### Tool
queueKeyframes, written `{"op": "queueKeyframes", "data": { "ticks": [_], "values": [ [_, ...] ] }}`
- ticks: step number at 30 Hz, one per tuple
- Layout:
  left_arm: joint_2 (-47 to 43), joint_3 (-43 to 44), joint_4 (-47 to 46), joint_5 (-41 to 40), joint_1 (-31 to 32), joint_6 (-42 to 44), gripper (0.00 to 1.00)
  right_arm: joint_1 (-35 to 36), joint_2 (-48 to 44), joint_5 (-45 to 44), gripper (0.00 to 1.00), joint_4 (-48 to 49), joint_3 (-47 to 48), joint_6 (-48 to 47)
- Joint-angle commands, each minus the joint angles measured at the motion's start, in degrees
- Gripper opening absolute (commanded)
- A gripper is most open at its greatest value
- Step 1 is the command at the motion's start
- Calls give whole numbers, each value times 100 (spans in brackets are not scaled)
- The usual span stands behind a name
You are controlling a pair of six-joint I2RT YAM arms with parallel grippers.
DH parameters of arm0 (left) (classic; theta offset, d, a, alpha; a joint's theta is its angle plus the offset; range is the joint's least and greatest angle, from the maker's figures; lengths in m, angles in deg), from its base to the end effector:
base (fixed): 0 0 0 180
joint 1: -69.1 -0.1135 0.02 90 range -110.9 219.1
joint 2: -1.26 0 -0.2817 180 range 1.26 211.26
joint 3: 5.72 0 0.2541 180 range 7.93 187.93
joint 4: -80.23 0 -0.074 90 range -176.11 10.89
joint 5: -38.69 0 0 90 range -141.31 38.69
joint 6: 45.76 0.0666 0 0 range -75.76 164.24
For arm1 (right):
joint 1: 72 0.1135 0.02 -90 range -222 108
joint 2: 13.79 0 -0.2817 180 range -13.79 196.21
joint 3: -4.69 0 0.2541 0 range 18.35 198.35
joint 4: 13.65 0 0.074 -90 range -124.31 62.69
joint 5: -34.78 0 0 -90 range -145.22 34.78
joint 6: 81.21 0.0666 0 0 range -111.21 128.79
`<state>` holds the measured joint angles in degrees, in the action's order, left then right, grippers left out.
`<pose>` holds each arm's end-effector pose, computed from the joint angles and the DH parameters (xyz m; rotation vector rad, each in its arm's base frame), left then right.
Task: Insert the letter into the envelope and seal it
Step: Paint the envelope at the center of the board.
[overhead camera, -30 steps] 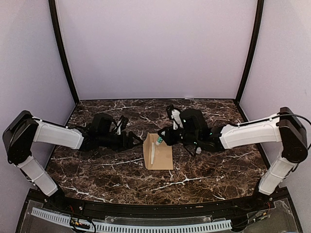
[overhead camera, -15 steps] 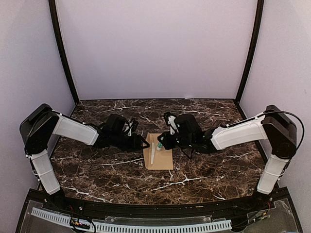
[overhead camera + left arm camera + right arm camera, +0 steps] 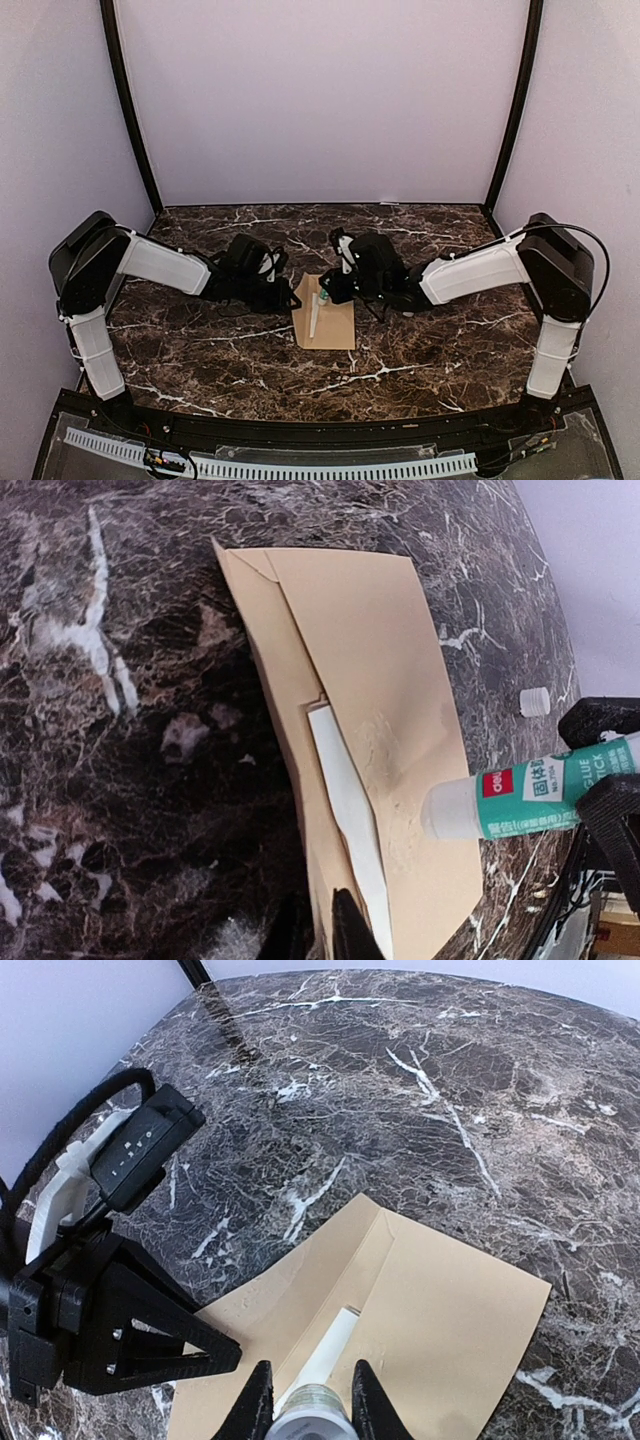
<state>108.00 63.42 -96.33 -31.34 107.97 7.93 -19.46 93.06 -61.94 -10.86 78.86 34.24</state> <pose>0.3014 -0.2722 0.1385 0.2531 2.4647 -1.0305 0.2720 0.3422 0.1761 -0.4356 2.1223 0.6896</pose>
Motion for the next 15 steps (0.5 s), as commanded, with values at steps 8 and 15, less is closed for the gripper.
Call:
{"op": "queueKeyframes", "data": {
  "ticks": [8, 15],
  "values": [
    [-22, 249, 394, -209, 49, 214, 0, -78, 363, -310, 0, 127, 418, -211],
    [-15, 314, 479, -243, 50, 266, 0, -78, 366, -330, 0, 96, 401, -163]
  ]
}}
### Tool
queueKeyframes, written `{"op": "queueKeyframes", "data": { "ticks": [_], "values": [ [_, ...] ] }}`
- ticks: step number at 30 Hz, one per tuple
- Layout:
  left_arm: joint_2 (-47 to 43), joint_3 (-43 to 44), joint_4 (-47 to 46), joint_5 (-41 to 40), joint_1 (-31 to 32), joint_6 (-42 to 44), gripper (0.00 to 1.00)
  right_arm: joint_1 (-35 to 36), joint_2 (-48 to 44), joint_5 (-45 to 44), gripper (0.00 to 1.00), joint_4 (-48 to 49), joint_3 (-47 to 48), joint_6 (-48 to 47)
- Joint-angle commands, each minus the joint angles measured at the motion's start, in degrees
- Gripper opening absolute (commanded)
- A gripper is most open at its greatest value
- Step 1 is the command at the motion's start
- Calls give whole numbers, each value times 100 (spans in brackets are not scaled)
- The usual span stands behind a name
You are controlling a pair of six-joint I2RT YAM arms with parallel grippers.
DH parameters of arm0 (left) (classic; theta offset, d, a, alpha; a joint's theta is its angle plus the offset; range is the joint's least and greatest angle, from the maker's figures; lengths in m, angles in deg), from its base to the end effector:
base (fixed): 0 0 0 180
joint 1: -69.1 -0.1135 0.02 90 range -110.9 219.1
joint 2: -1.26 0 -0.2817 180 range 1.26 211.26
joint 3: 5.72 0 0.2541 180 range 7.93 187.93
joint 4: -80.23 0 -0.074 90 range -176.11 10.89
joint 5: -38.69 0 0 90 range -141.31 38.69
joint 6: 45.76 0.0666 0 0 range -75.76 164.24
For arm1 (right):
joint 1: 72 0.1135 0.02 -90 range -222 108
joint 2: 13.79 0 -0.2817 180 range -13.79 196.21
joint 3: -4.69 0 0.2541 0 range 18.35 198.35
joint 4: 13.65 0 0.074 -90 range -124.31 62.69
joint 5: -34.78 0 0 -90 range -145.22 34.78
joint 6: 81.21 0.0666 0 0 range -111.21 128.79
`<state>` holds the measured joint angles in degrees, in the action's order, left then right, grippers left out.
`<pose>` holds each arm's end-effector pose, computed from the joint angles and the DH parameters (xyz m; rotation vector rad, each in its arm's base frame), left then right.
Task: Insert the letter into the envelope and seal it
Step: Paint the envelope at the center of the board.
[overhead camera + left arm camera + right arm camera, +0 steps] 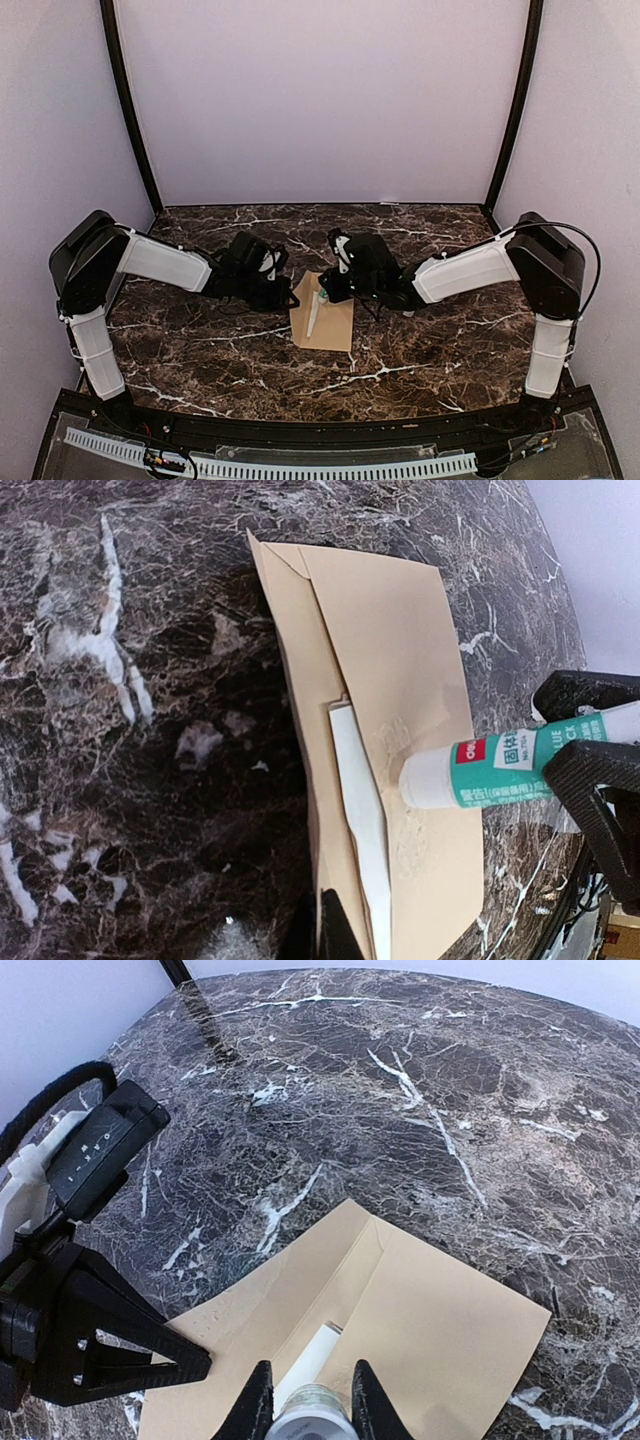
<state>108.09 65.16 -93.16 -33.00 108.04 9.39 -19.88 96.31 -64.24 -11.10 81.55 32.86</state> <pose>0.3045 -0.2729 0.1411 0.2647 2.4786 -0.9764 0.2843 0.3484 0.1674 -0.4296 2.1203 0.6250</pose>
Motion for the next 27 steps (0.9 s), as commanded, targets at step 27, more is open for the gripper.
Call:
{"op": "queueKeyframes", "data": {
  "ticks": [27],
  "values": [
    [-30, 185, 241, -118, 61, 193, 0, -2, 239, -259, 0, -65, 150, -136]
  ]
}}
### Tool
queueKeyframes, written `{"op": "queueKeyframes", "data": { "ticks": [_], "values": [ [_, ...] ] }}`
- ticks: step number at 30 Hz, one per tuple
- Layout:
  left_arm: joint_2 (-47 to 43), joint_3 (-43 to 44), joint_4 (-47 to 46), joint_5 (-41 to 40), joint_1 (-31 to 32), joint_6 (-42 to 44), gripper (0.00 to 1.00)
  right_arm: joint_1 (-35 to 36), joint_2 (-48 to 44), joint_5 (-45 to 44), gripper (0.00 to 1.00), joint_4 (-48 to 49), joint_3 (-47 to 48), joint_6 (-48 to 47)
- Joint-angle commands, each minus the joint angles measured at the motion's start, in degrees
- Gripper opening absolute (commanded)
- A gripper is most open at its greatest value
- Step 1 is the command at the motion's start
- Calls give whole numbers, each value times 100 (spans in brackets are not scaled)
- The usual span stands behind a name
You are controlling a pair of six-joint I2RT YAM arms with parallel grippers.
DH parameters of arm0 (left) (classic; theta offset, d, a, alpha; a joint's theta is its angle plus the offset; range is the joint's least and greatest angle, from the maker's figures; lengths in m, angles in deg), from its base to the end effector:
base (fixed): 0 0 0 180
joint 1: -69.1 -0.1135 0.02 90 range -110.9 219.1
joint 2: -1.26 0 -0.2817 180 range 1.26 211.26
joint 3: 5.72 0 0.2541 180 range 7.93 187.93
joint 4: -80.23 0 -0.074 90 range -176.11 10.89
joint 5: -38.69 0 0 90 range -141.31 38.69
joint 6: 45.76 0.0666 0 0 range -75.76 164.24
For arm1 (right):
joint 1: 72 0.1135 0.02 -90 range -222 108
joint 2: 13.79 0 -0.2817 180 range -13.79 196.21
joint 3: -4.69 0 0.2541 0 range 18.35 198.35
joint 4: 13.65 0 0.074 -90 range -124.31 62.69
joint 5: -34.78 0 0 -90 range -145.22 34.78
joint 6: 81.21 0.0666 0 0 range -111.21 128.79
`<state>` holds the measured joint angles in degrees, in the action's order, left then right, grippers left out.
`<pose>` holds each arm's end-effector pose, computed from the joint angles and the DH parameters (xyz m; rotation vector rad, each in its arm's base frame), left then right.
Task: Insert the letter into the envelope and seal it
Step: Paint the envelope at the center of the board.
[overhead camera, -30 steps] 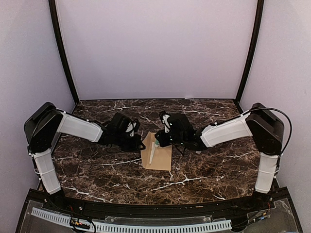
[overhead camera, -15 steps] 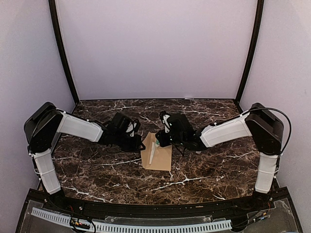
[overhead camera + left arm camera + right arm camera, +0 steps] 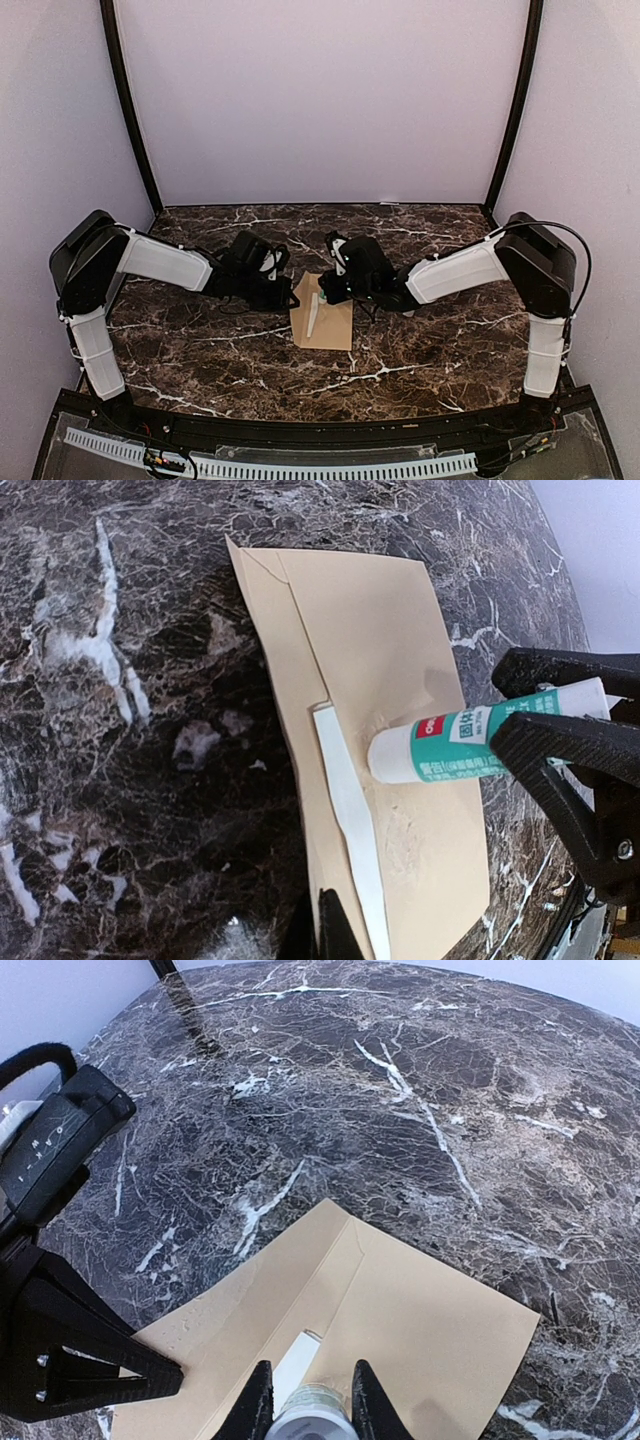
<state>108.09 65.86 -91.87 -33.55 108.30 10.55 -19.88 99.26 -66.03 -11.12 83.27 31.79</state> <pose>0.3044 -0.2745 0.1425 0.2882 2.4808 -0.9545 0.2911 0.3539 0.1551 -0.4350 2.1277 0.5711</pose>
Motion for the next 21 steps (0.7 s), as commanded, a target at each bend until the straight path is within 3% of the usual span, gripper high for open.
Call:
{"op": "queueKeyframes", "data": {
  "ticks": [1, 21],
  "values": [
    [-30, 120, 107, -76, 35, 79, 0, 6, -85, -79, 0, -82, -52, -25],
    [-85, 138, 132, -188, 35, 90, 0, 327, -340, -51, 0, -345, -314, 99]
  ]
}}
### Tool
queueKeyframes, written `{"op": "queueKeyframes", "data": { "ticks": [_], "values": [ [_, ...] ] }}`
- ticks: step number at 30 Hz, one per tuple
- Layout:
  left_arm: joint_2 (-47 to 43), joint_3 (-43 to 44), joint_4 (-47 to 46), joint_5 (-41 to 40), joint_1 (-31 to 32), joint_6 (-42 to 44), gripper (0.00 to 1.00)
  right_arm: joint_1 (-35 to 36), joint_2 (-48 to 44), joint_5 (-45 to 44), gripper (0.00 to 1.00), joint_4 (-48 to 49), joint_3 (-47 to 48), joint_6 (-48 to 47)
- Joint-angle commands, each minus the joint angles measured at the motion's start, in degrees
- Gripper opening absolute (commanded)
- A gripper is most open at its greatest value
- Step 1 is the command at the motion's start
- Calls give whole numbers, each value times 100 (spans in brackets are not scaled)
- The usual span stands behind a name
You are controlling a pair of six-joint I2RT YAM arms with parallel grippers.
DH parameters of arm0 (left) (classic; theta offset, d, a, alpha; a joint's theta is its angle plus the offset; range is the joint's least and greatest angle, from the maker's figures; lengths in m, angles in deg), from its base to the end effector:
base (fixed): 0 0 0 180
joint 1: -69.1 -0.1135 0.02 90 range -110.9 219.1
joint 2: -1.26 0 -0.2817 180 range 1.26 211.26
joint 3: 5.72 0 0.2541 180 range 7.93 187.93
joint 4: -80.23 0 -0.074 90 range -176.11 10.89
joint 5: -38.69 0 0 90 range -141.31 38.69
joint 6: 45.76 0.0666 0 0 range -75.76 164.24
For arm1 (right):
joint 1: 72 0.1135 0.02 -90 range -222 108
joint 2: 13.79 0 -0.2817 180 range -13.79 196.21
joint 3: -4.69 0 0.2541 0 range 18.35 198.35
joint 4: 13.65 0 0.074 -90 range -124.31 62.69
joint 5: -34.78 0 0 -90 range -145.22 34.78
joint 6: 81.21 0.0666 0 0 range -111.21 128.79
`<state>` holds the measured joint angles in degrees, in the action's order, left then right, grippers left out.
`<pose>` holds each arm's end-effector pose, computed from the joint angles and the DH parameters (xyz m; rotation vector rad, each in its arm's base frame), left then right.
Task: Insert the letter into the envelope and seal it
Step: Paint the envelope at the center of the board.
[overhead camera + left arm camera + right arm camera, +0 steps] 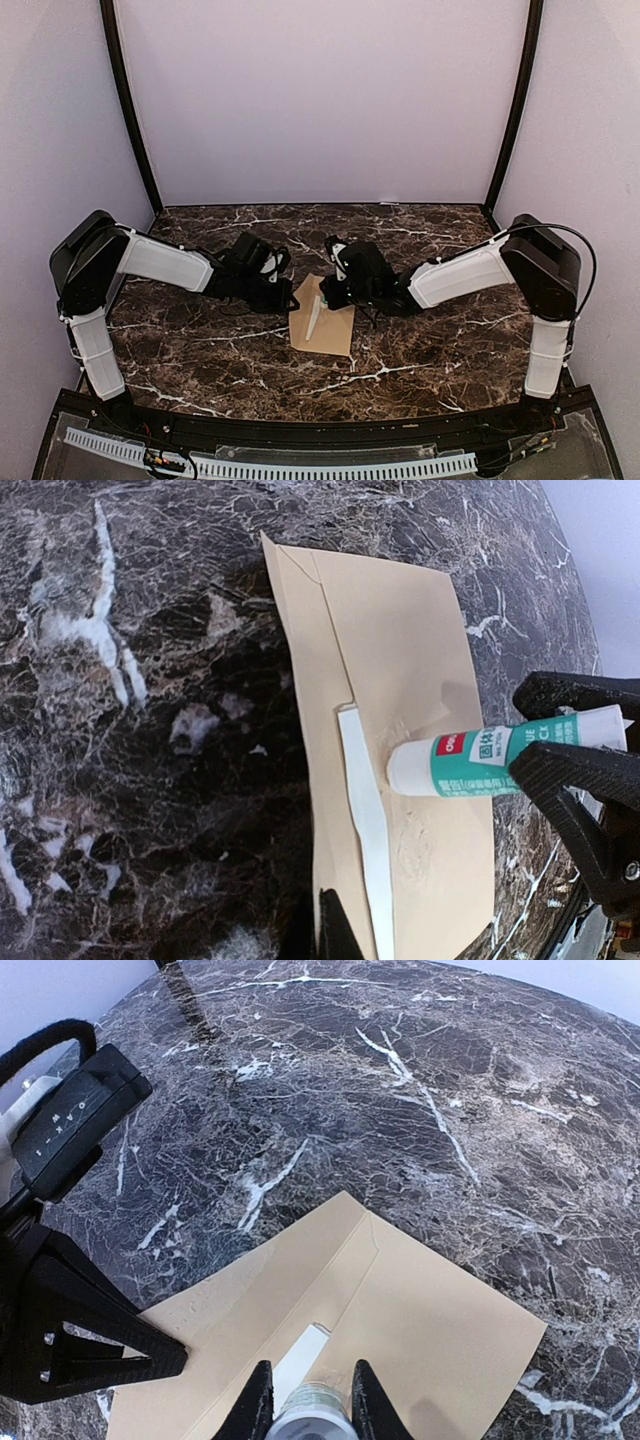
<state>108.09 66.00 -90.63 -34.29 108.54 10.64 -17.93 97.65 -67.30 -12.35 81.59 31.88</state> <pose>0.3027 -0.2743 0.1409 0.2861 2.4985 -0.9319 0.2745 0.3551 0.1554 -0.4633 2.1397 0.5556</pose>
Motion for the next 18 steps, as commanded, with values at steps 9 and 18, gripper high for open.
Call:
{"op": "queueKeyframes", "data": {
  "ticks": [9, 18],
  "values": [
    [-151, 91, 21, -167, 11, 81, 0, 190, -289, 235, 0, -337, -217, 139],
    [-197, 81, 38, -190, 11, 90, 0, 274, -315, 342, 0, -474, -209, 145]
  ]
}}
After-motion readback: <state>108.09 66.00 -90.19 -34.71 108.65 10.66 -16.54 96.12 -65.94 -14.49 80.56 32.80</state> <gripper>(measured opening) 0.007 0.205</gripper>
